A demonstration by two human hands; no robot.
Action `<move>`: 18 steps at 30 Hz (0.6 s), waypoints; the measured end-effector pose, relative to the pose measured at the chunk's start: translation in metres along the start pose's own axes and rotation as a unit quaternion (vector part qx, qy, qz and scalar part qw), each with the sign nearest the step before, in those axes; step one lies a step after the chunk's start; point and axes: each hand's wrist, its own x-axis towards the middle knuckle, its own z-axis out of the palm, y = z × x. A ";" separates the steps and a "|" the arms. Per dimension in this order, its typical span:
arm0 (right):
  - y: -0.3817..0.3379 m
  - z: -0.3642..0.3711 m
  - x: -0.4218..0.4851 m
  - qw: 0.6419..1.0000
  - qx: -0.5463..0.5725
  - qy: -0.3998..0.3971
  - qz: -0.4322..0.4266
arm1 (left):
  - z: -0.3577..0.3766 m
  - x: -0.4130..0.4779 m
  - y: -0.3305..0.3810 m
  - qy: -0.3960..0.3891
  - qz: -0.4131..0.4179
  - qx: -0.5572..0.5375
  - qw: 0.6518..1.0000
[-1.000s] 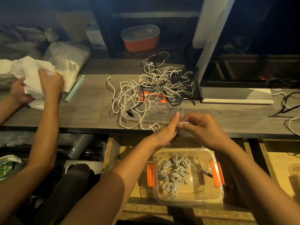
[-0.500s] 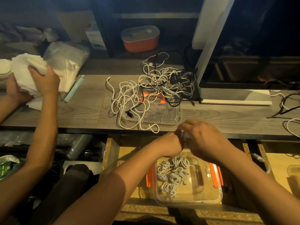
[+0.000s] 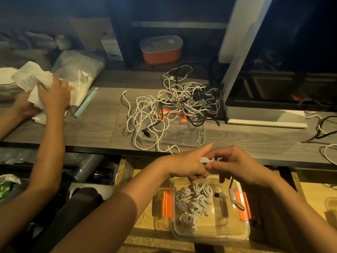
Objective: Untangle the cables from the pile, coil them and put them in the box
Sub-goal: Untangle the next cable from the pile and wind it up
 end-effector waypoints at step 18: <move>0.006 0.007 0.021 0.990 -0.035 0.134 0.010 | -0.013 -0.001 -0.004 0.098 0.035 -0.201 0.974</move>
